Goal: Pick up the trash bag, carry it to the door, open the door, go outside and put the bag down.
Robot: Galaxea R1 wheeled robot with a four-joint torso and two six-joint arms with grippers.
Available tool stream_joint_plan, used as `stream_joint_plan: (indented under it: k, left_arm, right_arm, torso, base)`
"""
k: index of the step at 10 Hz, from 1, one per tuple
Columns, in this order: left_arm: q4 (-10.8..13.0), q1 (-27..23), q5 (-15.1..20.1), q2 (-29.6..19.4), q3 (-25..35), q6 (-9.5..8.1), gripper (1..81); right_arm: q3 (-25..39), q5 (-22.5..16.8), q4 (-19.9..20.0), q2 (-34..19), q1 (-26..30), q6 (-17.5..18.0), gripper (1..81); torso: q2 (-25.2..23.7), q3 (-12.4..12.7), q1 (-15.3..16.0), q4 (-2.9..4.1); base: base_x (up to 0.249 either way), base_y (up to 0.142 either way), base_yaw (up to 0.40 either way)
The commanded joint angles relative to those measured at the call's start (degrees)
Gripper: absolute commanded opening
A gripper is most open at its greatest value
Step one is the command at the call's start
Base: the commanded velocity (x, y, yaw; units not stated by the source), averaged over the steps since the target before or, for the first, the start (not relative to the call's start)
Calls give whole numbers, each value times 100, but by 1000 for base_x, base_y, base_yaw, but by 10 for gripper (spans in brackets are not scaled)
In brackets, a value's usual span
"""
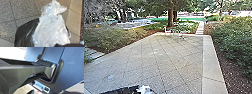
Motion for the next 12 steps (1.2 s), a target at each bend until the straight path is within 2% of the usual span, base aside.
stream_joint_plan:
  k: [1,6,7,10,12]
  left_arm:
    - [-98,-677,209,-162,-74,28,10]
    - [-133,-765,200,-206,-30,20,10]
    - [-195,-765,200,-188,-38,20,811]
    - [-221,-730,209,-144,-74,28,811]
    - [-177,-300,341,40,-82,72,811]
  right_arm:
    - [87,-382,-95,113,74,-24,811]
    - [26,-382,-77,113,56,-24,811]
    - [17,-382,-68,113,56,-24,811]
    - [17,-356,-77,113,56,-24,811]
    - [17,-356,-77,139,65,-24,811]
  torso:
    - [0,0,0,0]
    - [0,0,0,0]
    - [0,0,0,0]
    - [0,0,0,0]
    - [0,0,0,0]
  base:
    - [0,0,0]
    - [0,0,0]
    - [0,0,0]
    - [0,0,0]
    - [0,0,0]
